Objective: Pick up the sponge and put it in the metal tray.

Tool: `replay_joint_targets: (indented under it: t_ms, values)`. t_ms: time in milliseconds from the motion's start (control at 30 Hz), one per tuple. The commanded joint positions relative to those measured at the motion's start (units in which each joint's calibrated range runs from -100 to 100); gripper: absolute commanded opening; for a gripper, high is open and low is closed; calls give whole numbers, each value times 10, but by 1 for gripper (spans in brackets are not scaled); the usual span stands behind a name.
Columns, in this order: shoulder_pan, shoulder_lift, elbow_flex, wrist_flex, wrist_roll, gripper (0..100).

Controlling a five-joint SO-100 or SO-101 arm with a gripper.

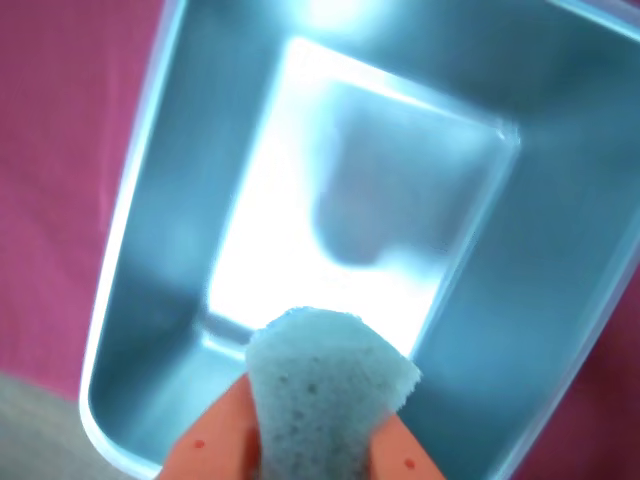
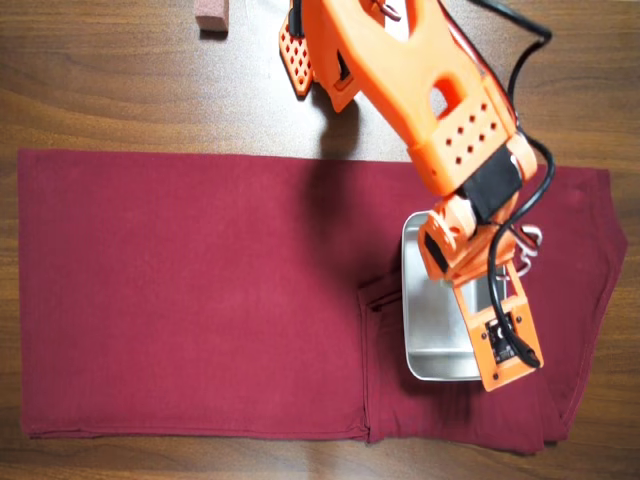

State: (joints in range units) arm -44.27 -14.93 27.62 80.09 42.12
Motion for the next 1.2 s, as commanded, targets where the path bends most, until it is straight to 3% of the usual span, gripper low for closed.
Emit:
replay_joint_targets:
  t_ms: [0,67,200,667,700,733,767,1000,1167]
  values:
    - [11,16,-4,-59,-3,18]
    - [17,20,-6,-66,-1,31]
    - [42,16,-15,-68,2,43]
    - [57,1,-15,-78,10,49]
    - [58,-4,-15,-82,10,43]
    - [63,-17,-15,-100,8,18]
    - [74,-38,-11,-142,5,0]
    - [215,-306,126,-254,29,0]
    - [370,-644,360,-174,60,0]
